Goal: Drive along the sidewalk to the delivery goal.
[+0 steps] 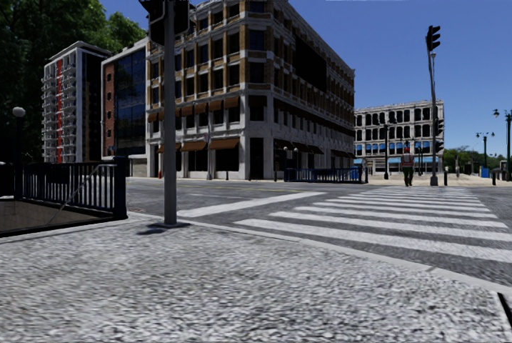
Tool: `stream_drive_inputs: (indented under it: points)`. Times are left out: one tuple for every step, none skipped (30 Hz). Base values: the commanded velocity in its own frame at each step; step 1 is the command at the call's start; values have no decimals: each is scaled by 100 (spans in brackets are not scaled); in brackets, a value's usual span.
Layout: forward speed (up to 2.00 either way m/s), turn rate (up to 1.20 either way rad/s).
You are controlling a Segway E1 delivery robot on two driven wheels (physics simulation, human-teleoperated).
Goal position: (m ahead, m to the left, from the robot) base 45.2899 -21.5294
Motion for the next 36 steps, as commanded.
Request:
stream_drive_inputs:
  points:
    - [200,-35]
    - [200,-35]
    - [200,-35]
    - [200,-35]
    - [200,-35]
    - [200,-35]
    - [200,-35]
    - [200,-35]
    - [200,-35]
    - [200,-35]
    - [200,-35]
    - [200,-35]
    - [200,-35]
    - [200,-35]
    - [200,-35]
    - [200,-35]
    - [200,-35]
    - [200,-35]
    - [200,-35]
    - [200,-35]
    - [200,-35]
    - [200,-35]
    - [200,-35]
    - [200,-35]
    - [200,-35]
    - [200,-35]
    - [200,-35]
    - [200,-35]
    - [200,-35]
    - [200,-35]
    - [200,-35]
    - [200,-35]
    - [200,-35]
    - [200,-35]
    - [200,-35]
    - [200,-35]
